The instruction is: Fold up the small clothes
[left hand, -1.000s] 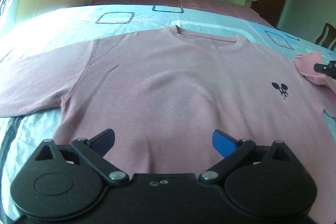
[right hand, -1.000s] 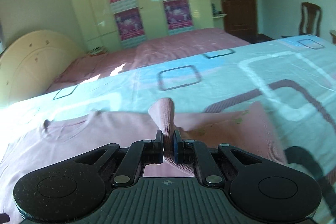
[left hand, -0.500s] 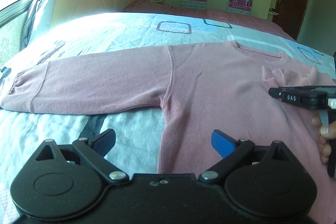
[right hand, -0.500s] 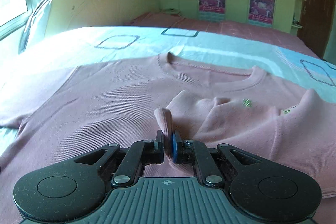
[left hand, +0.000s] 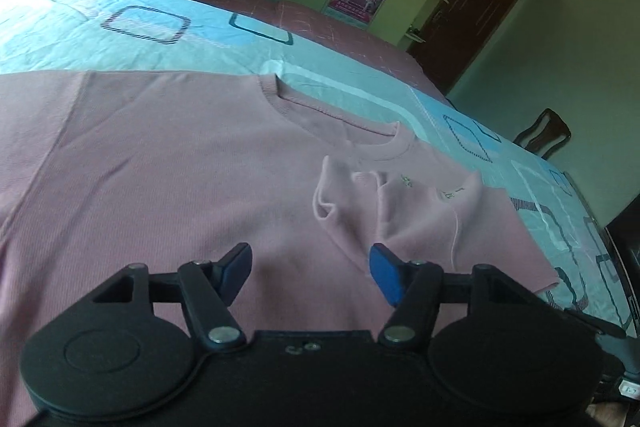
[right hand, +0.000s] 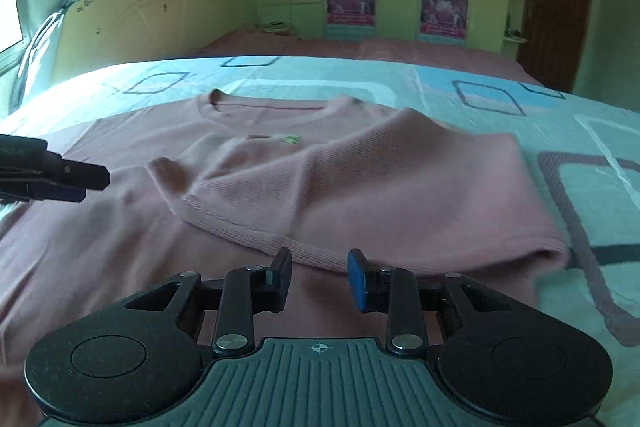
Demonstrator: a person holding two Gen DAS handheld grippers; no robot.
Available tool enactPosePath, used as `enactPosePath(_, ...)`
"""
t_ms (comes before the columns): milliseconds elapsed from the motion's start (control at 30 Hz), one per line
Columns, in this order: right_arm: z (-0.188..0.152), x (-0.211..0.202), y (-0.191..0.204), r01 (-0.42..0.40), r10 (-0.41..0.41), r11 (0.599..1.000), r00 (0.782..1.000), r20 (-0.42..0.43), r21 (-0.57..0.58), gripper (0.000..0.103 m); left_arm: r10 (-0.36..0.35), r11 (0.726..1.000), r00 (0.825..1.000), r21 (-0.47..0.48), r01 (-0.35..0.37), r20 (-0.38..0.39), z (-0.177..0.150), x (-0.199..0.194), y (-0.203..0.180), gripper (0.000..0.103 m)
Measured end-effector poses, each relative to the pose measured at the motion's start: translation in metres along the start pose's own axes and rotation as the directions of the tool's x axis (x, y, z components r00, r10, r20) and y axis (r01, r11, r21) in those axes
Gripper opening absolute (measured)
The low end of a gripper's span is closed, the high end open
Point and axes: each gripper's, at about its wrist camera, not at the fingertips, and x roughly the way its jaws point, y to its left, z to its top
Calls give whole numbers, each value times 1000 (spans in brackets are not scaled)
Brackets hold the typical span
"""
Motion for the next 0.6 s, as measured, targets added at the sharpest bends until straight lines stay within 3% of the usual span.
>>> enactPosePath(100,-8,-7,-37,71,-69,995,997,-18,71,27,12,1000,1000,10,-11,-21,8,27,-11,63)
enactPosePath(233,-7,-3,-75,89,-90,979,996,-4,185,26,7,1000,1000,-5,-7,-16,12,47,-16,57)
enactPosePath(300,-5,2,-84,84,-85,973,996,-2,214,20,-2,1000,1000,-17,1,-15,16,54,-17,44)
enactPosePath(367,-3,4,-86,88,-90,971,996,0,223,19,11,1000,1000,-9,-11,-18,19,59,-19,7)
enactPosePath(433,-3,5,-85,94,-97,971,995,2,219,18,38,999,994,0,-38,100,18,41,-23,7)
enactPosePath(500,-5,4,-84,95,-99,972,995,6,214,18,47,998,968,27,-55,245,13,13,-29,7)
enactPosePath(567,-6,4,-86,89,-94,973,996,13,215,18,91,995,939,14,-102,332,5,-6,-27,7)
enactPosePath(600,-7,4,-86,86,-91,973,996,15,214,18,131,990,933,-1,-139,334,0,-8,-21,7)
